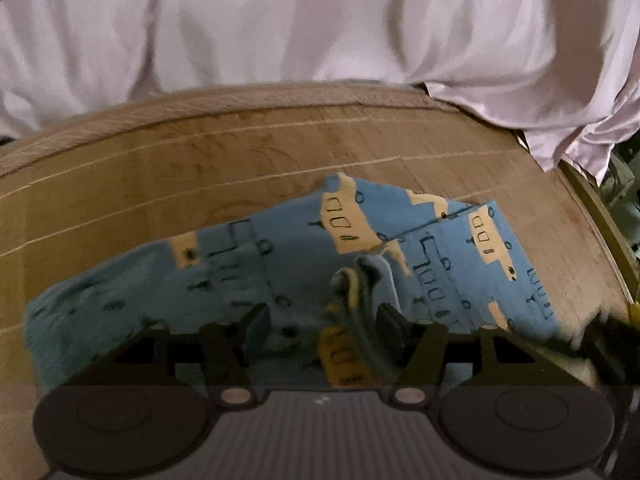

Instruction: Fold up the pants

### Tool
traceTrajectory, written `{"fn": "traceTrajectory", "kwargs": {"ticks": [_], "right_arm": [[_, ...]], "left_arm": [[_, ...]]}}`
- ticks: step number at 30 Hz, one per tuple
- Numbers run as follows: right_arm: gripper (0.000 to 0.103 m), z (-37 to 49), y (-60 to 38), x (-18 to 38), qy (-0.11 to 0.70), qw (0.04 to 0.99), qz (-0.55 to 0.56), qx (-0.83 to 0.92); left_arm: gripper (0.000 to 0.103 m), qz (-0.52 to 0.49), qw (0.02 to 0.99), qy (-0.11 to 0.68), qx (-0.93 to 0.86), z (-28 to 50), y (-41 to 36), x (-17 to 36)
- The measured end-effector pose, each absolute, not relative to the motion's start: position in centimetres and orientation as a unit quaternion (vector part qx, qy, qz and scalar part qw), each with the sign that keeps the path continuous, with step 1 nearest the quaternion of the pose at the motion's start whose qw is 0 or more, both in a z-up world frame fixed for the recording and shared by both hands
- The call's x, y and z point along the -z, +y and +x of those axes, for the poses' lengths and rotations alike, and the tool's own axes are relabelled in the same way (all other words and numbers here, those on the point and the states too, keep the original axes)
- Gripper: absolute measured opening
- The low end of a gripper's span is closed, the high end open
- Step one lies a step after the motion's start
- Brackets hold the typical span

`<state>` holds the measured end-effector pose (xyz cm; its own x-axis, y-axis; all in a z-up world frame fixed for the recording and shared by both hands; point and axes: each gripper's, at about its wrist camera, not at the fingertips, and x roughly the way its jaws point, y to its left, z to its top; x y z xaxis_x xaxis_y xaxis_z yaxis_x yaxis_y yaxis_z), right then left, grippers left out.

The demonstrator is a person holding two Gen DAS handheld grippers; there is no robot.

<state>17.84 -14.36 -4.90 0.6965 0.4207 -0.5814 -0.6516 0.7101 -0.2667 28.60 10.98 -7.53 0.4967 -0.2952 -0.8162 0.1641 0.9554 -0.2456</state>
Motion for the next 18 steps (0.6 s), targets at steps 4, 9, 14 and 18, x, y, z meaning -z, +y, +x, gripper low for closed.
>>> {"fn": "traceTrajectory", "kwargs": {"ticks": [4,9,14,18], "right_arm": [[0.074,20.3,-15.8,5.2,0.269,0.897,-0.207,-0.283],[0.083,19.0,-14.8,4.9,0.258,0.883,-0.189,-0.344],[0.083,17.9,-13.5,5.0,0.244,0.872,-0.193,-0.379],[0.088,19.6,-13.4,4.8,0.217,0.898,-0.21,-0.32]], "left_arm": [[0.072,-0.024,0.88,0.463,0.101,26.4,10.0,7.9],[0.074,-0.041,0.888,0.453,0.075,24.6,11.2,7.9],[0.076,-0.118,0.881,0.455,0.049,23.5,14.9,8.2],[0.077,-0.132,0.882,0.451,0.037,22.6,16.0,8.2]]}}
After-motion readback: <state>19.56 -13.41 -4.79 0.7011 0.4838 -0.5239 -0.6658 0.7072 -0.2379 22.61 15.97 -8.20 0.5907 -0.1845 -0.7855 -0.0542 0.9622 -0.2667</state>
